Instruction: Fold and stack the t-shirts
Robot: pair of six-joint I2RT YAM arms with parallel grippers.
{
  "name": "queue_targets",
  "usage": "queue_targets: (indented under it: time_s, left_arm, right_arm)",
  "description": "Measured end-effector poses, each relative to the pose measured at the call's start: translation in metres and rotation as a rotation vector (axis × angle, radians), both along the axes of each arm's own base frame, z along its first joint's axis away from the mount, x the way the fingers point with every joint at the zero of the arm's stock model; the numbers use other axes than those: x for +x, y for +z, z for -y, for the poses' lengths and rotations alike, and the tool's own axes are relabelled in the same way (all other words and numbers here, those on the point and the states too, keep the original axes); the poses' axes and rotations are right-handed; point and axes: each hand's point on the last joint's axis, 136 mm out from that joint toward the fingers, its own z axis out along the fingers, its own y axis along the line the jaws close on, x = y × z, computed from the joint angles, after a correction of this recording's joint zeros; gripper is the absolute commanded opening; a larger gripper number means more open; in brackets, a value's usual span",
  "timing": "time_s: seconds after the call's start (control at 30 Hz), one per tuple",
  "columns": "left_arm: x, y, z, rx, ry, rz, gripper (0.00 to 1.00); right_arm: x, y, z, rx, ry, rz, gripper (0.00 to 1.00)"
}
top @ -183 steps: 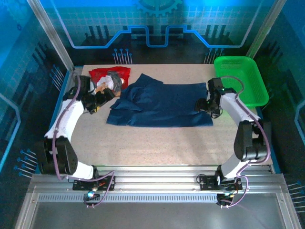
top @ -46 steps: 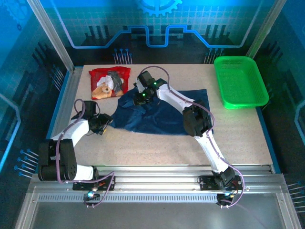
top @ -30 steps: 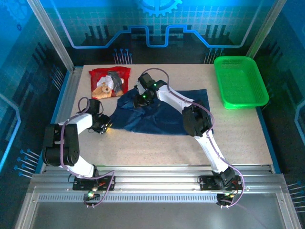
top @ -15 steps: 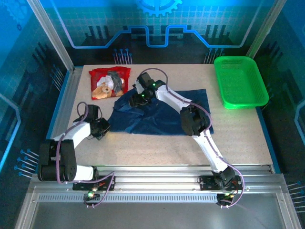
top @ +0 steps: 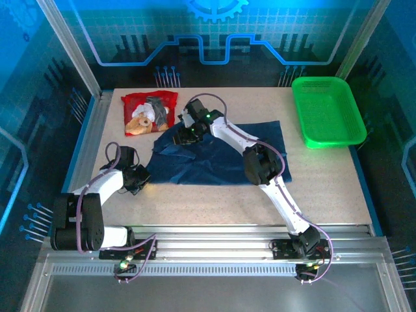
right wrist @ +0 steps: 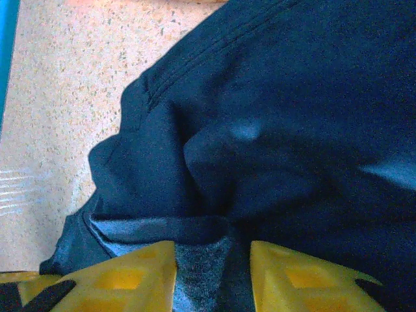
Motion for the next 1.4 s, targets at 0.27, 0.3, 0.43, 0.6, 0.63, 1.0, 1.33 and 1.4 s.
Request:
queue_targets:
  time_s: [0.27,0.3,0.43,0.6,0.63,1.0,1.33,1.4]
  left_arm:
    - [0.0,0.0,-0.001,0.001,0.001,0.0,0.02]
    - [0.0,0.0,-0.001,0.002,0.002,0.0,0.02]
    - [-0.004,-0.003,-0.004,0.002,0.01,-0.007,0.01]
    - [-0.009,-0.006,-0.006,0.001,0.018,-0.021,0.01]
    - [-0.01,-0.007,-0.007,0.0,0.02,-0.02,0.02]
    - [-0.014,-0.007,-0.01,0.007,0.021,-0.006,0.01]
    - [-0.018,-0.007,-0.012,0.005,0.031,-0.009,0.02]
    - [-0.019,-0.007,-0.012,0.005,0.032,-0.012,0.02]
  right_arm:
    - [0.003,-0.007,-0.004,-0.002,-0.011,-0.007,0.09]
    - [0.004,-0.007,-0.003,-0.005,-0.016,0.001,0.09]
    - [0.008,-0.009,0.002,-0.033,-0.04,0.023,0.09]
    - [0.015,0.005,0.01,-0.05,-0.071,0.066,0.07]
    - [0.016,0.009,0.01,-0.049,-0.076,0.074,0.06]
    - [0.03,0.021,0.026,-0.101,-0.15,0.137,0.02]
    - [0.035,-0.015,0.065,-0.231,-0.261,0.092,0.03]
    - [0.034,-0.021,0.071,-0.244,-0.282,0.077,0.04]
